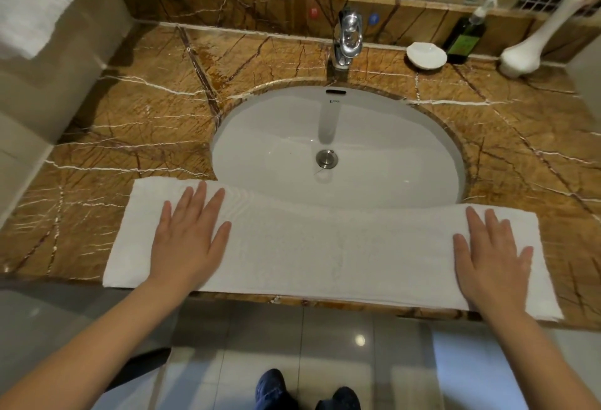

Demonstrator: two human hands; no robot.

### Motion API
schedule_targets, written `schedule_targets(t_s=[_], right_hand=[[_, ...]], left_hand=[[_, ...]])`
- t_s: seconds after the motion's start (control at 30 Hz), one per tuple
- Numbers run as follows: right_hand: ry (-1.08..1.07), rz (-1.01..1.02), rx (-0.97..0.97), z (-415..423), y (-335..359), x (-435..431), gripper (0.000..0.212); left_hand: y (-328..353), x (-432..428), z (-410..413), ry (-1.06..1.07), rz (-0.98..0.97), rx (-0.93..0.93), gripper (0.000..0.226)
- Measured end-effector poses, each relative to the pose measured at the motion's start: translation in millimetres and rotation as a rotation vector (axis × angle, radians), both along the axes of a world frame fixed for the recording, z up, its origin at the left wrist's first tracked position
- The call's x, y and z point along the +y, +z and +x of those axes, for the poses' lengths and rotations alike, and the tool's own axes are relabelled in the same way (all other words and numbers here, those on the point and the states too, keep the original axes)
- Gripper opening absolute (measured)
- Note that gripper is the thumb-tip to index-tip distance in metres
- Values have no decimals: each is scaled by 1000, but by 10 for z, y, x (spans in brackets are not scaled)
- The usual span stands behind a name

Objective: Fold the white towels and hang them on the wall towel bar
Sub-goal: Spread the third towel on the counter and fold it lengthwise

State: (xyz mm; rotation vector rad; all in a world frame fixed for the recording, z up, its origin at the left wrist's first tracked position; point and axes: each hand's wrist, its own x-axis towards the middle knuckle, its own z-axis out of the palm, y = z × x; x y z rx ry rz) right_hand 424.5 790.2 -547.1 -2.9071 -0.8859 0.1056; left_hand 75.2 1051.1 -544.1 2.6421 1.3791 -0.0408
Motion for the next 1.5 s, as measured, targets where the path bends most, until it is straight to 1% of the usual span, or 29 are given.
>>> schedule_targets(t_s=[0.07, 0.1, 0.2, 0.27, 0.33, 0.43, 0.5, 0.67, 0.8, 0.9, 0.97, 1.0, 1.07, 1.13, 1.17, 1.2, 1.27, 1.37, 1.43, 1.5], right_hand=[[6, 17, 25, -122, 88, 73, 69], [42, 41, 38, -224, 143, 129, 68], [248, 96, 73, -633, 241, 335, 65], [338, 95, 112, -864, 220, 485, 65], [381, 67, 124, -1000, 122, 556, 63], [389, 7, 80, -1067, -47, 510, 63], [389, -4, 50, -1064, -92, 484, 63], [392, -8, 58, -1088, -76, 502, 66], [390, -53, 91, -1096, -14, 498, 73], [339, -51, 173, -1149, 76, 507, 60], [229, 25, 222, -1227, 165, 495, 54], [126, 104, 250, -1289, 217, 480, 52], [-178, 337, 305, -1458, 327, 430, 49], [-524, 543, 352, -1649, 411, 402, 45], [-669, 597, 380, -1741, 422, 404, 44], [-789, 629, 420, -1819, 414, 416, 44], [-990, 719, 566, -1941, 378, 469, 49], [-1193, 946, 834, -2110, 302, 623, 58], [-1295, 1065, 989, -2235, 246, 746, 62], [-1349, 1103, 1101, -2336, 213, 855, 67]], left_hand=[[60, -98, 126, -43, -3, -17, 63], [93, -170, 207, -69, -12, -42, 62], [166, -459, 521, -166, -35, -120, 62], [146, -656, 724, -240, -42, -106, 61], [60, -793, 830, -276, -41, -59, 61], [-67, -840, 814, -262, 3, 17, 62], [-97, -840, 802, -256, 30, 35, 62], [-80, -865, 826, -240, 28, 56, 63], [22, -829, 831, -287, -25, 108, 71], [186, -693, 891, -381, -102, 114, 76], [286, -539, 978, -457, -188, 97, 62], [325, -439, 1036, -484, -239, 99, 53], [367, -221, 1171, -520, -301, 105, 41], [360, -23, 1321, -540, -329, 127, 39], [351, 58, 1386, -535, -353, 145, 39], [333, 122, 1450, -524, -380, 166, 41], [284, 200, 1564, -499, -442, 214, 45], [219, 246, 1697, -528, -538, 288, 47], [196, 229, 1743, -553, -599, 269, 43], [215, 197, 1775, -565, -640, 216, 40]])
